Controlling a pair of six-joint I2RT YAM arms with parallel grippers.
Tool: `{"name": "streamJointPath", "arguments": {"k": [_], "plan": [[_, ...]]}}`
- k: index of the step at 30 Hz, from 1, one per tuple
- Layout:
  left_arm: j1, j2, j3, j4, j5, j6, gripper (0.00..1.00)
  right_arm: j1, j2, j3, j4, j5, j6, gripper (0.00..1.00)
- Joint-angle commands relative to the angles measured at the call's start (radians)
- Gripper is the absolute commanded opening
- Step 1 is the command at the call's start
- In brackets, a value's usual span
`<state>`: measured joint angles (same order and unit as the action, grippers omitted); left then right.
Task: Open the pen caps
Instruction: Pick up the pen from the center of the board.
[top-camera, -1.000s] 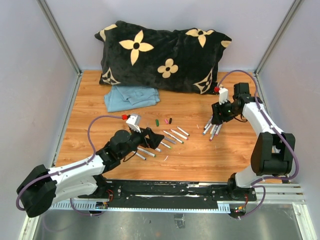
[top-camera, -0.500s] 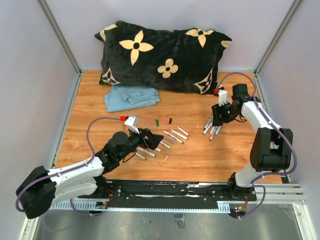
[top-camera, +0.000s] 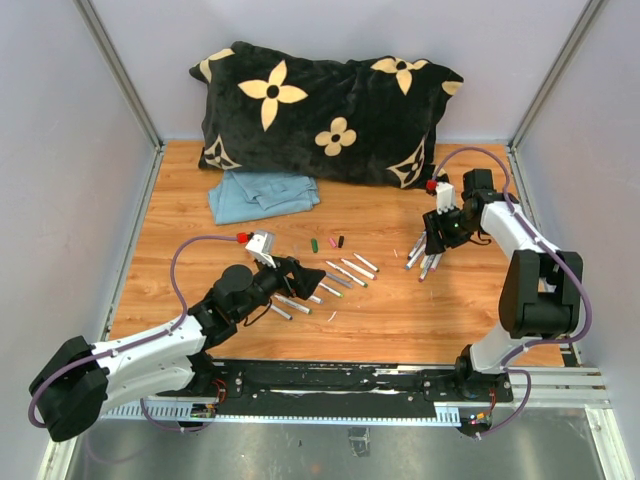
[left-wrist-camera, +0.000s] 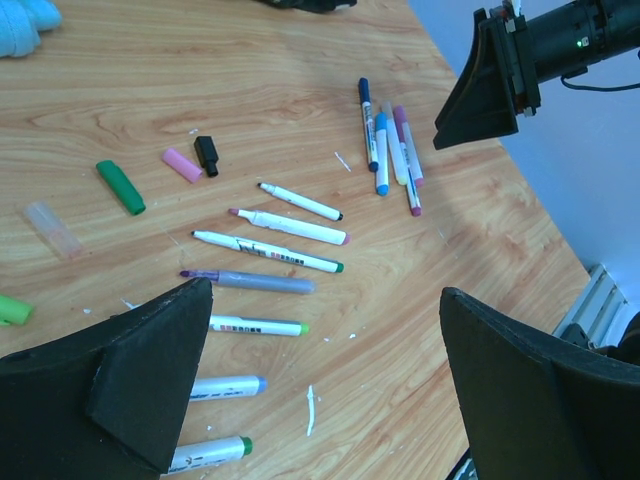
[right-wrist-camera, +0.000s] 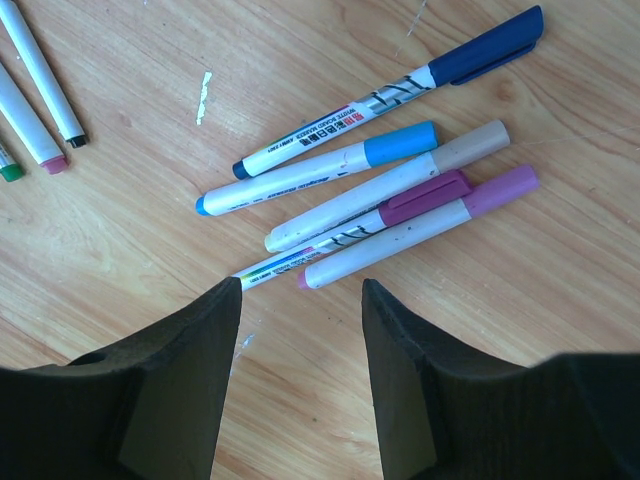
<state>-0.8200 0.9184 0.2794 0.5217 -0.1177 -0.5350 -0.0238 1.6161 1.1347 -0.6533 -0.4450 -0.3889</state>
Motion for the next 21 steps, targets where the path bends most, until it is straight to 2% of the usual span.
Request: {"name": "streamJointPath", "arguments": {"k": [1, 21], "plan": [[0.008, -0.015, -0.011, 0.017, -0.005, -0.006, 0.99, -0.018, 0.018, 0.011, -0.017, 0.018, 0.022, 0.53], [0.013, -0.038, -0.005, 0.006, 0.0, -0.014, 0.99, -0.018, 0.092, 0.013, -0.001, 0.062, 0.085, 0.52]]}}
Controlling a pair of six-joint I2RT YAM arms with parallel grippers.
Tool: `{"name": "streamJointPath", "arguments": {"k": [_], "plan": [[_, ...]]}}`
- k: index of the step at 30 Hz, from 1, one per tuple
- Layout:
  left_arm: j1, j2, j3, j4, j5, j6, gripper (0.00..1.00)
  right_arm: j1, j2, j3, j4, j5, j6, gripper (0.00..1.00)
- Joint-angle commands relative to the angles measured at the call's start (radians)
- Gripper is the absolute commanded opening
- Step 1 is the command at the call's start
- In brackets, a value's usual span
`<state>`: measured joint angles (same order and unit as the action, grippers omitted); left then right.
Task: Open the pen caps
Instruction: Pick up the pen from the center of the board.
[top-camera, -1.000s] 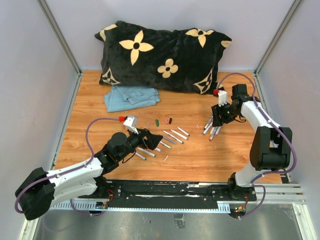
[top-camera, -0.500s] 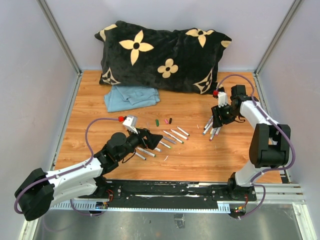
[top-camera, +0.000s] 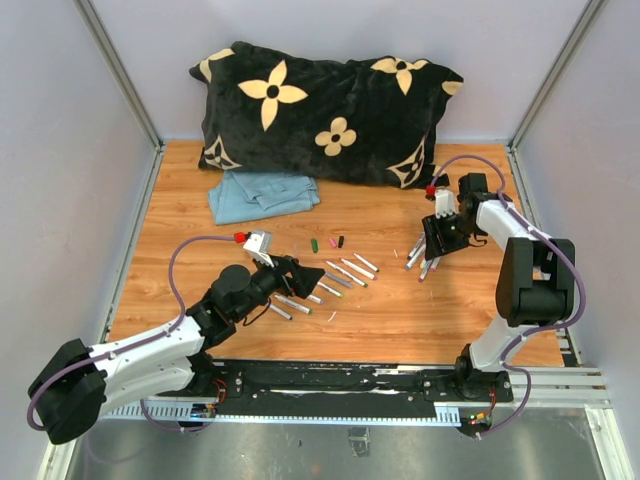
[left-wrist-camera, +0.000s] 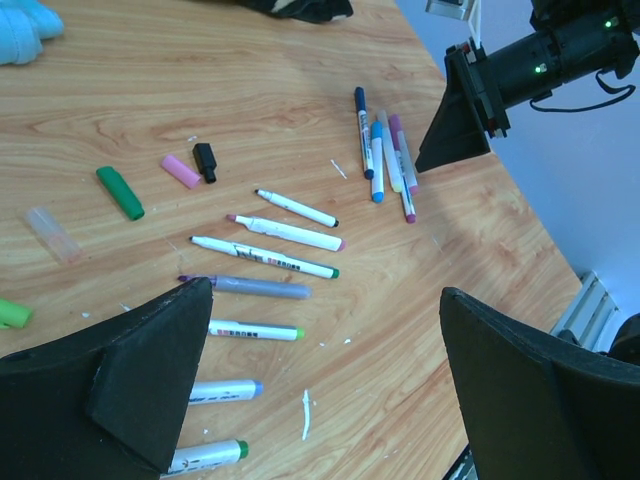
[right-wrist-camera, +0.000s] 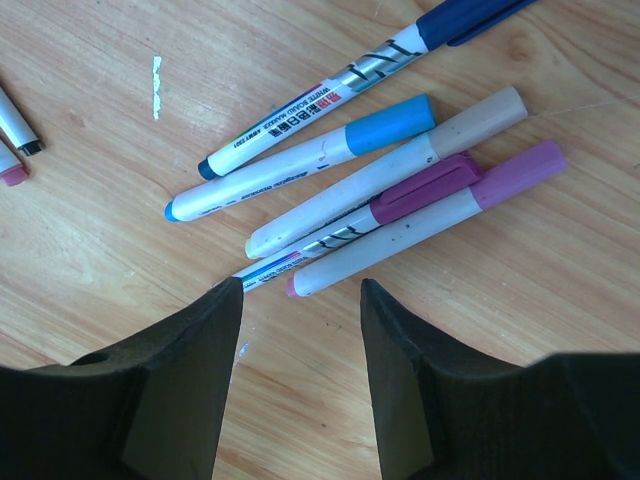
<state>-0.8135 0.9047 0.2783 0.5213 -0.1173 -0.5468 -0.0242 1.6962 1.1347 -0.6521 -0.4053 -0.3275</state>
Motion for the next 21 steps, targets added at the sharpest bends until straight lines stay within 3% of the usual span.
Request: {"name": "streamJointPath", "arguments": {"k": [1, 16, 21], "plan": [[0.007, -0.027, -0.001, 0.006, 0.001, 0.0, 0.99, -0.019, 0.013, 0.014, 0.0, 0.023, 0.026, 0.52], [0.008, -0.031, 0.029, -0.009, 0.022, 0.002, 0.99, -0.043, 0.044, -0.003, 0.066, 0.093, 0.13, 0.48], [0.008, -0.041, 0.029, -0.012, 0.021, 0.002, 0.99, -0.058, 0.061, -0.007, 0.087, 0.096, 0.146, 0.39]]}}
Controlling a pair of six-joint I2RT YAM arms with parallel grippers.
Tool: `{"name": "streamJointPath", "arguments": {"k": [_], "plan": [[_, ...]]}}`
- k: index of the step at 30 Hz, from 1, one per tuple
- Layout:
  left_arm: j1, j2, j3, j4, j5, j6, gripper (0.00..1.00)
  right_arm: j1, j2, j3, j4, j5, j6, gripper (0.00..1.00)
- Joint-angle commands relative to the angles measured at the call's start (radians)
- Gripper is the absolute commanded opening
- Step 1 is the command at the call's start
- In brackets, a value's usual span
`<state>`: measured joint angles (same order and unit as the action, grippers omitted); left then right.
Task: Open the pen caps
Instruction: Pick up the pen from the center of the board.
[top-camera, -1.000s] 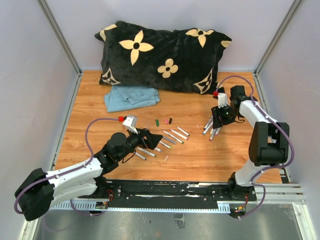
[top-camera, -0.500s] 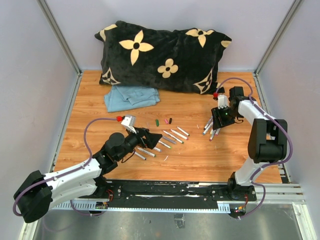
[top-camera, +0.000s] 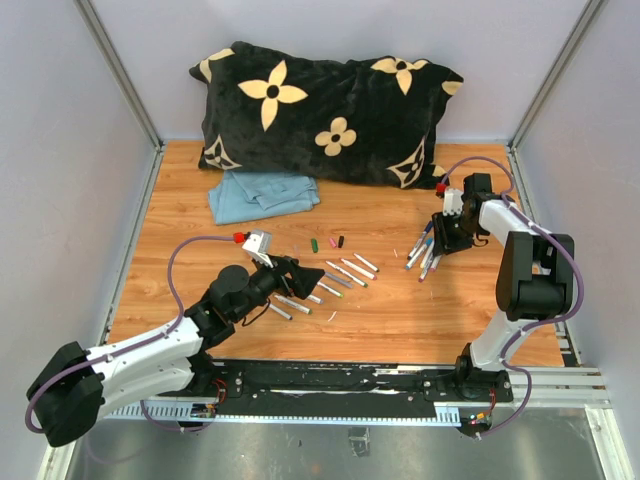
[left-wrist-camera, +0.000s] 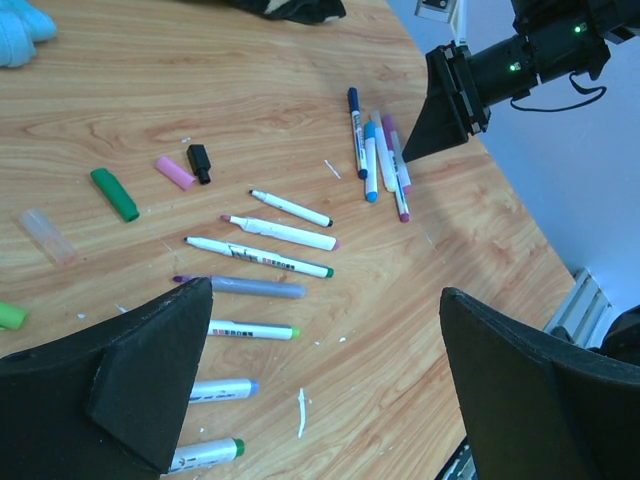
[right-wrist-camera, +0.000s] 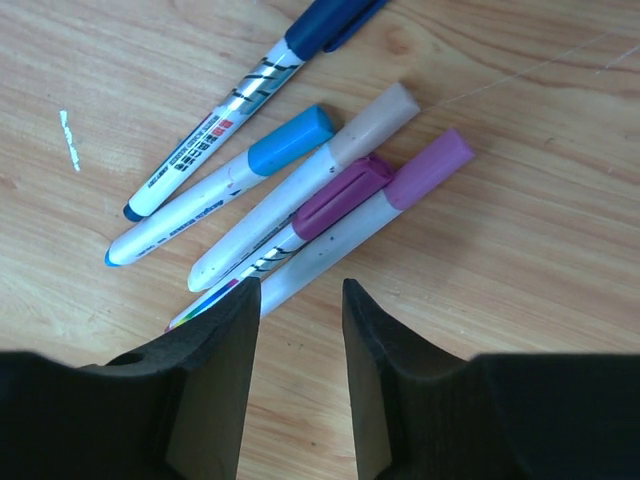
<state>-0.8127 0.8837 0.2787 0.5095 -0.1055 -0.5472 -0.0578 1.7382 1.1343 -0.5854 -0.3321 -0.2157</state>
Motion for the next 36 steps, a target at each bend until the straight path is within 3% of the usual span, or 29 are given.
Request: {"name": "streamJointPath", "arguments": {"k": [1, 22, 27, 36], "plan": [[0.007, -0.019, 0.029, 0.0, 0.012, 0.003, 0.99, -0.025, 0.028, -0.002, 0.018, 0.022, 0.035, 0.38], [0.007, -0.074, 0.07, -0.01, 0.066, -0.018, 0.99, -0.092, 0.077, 0.021, -0.038, 0.075, -0.013, 0.17], [0.007, -0.077, 0.207, -0.093, 0.076, -0.065, 0.99, -0.097, 0.065, 0.024, -0.048, 0.106, -0.041, 0.17], [0.007, -0.02, 0.648, -0.462, -0.085, -0.219, 0.99, -0.097, 0.1, 0.028, -0.051, 0.129, -0.066, 0.23]]}}
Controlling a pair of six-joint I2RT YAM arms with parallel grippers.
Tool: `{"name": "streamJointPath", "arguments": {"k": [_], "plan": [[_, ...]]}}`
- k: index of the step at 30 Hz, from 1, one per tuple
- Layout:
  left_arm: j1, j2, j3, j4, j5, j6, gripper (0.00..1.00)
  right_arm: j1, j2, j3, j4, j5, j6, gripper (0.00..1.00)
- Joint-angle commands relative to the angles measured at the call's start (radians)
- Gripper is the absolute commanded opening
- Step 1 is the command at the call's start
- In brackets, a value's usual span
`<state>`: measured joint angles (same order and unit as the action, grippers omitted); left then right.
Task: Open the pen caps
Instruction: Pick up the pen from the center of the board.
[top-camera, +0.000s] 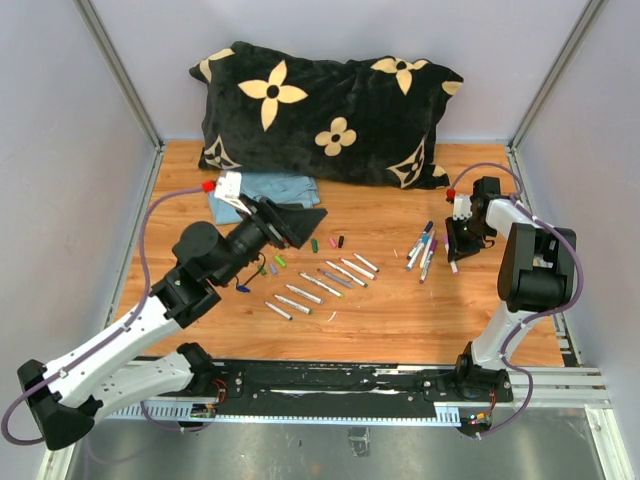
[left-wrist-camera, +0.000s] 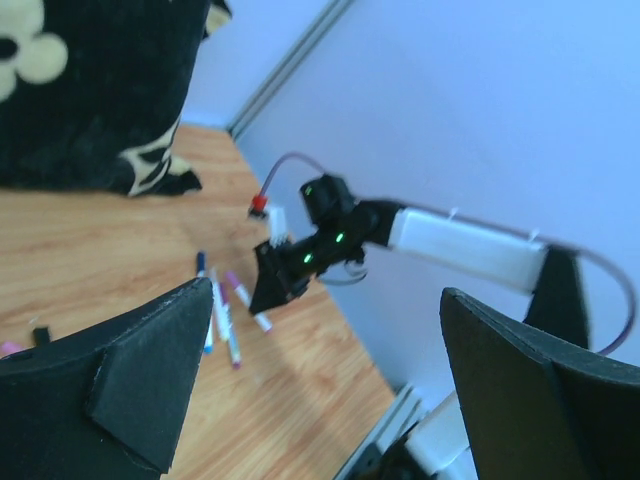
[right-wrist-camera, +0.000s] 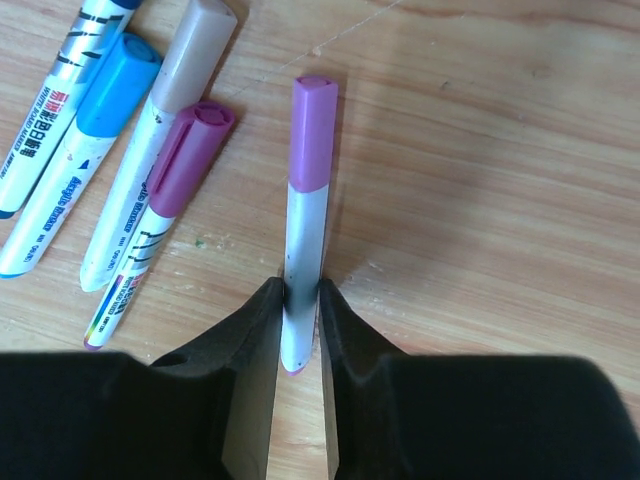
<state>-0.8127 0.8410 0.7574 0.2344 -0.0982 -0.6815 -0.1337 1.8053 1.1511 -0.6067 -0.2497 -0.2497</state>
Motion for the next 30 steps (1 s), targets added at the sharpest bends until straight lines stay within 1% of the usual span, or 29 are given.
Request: {"name": "streamJointPath", "arguments": {"k": [1, 5, 9, 16, 18, 23, 27, 30], "plan": [[0.007, 0.033, 0.227, -0.223, -0.11, -0.094, 0.99, -0.021, 0.037, 0.012, -0.031, 0.049, -0.034, 0.23], [0.006, 0.07, 0.402, -0.31, -0.132, -0.114, 0.99, -0.018, 0.052, 0.015, -0.03, 0.059, -0.037, 0.23], [0.007, 0.08, 0.463, -0.324, -0.135, -0.139, 0.99, -0.018, 0.054, 0.016, -0.031, 0.062, -0.038, 0.23], [0.007, 0.12, 0.509, -0.317, -0.106, -0.152, 0.99, -0.018, 0.059, 0.016, -0.031, 0.062, -0.042, 0.22], [0.007, 0.129, 0.517, -0.321, -0.122, -0.15, 0.99, -0.018, 0.065, 0.019, -0.031, 0.063, -0.044, 0.22], [0.007, 0.14, 0.525, -0.302, -0.097, -0.137, 0.99, -0.014, 0.07, 0.021, -0.034, 0.07, -0.047, 0.25], [0.007, 0.13, 0.489, -0.282, -0.089, -0.132, 0.99, -0.003, 0.075, 0.022, -0.035, 0.075, -0.052, 0.25], [0.007, 0.103, 0.429, -0.263, -0.099, -0.058, 1.0, 0.012, 0.086, 0.029, -0.044, 0.087, -0.054, 0.24]]}}
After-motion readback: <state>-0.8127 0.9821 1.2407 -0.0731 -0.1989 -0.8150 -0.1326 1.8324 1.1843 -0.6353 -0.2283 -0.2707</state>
